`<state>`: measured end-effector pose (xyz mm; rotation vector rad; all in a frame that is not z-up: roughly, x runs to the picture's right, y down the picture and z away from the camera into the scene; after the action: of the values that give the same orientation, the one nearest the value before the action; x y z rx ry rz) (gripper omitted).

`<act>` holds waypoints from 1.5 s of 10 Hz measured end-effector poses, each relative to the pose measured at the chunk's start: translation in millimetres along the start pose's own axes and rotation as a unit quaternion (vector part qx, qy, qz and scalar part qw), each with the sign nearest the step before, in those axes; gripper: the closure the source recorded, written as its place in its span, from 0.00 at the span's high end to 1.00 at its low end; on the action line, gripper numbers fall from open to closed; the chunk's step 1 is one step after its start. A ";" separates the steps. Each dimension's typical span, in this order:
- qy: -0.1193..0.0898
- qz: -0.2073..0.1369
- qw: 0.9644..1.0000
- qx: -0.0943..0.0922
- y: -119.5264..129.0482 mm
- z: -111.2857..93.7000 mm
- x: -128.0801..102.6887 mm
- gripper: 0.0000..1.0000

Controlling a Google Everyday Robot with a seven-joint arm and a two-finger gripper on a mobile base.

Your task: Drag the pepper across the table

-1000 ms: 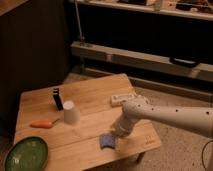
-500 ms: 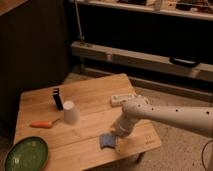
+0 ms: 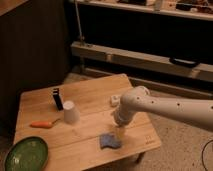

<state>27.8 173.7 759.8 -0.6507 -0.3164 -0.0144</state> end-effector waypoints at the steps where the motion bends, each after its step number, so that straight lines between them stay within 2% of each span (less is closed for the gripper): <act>1: 0.001 -0.024 1.000 0.011 -13.9 -6.3 -28.4 0.80; 3: -0.001 -0.070 0.997 0.027 -34.6 -15.4 -76.8 0.80; 5: -0.008 -0.122 0.992 0.042 -46.7 -27.7 -132.0 0.80; 7: -0.020 -0.166 0.985 0.050 -51.6 -40.8 -173.3 0.80; 8: -0.044 -0.193 0.979 0.046 -53.4 -44.1 -194.7 0.80; 10: -0.109 -0.220 0.969 0.029 -61.1 -42.8 -210.8 0.80; 11: -0.157 -0.239 0.958 0.012 -67.7 -37.3 -226.8 0.80; 12: -0.175 -0.248 0.953 0.005 -71.1 -32.3 -238.8 0.80; 13: -0.185 -0.256 0.949 0.000 -70.6 -26.6 -249.5 0.80; 15: -0.181 -0.265 0.947 0.001 -61.0 -17.1 -264.9 0.80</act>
<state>-226.4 92.2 705.2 -0.5481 -0.8412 -0.4143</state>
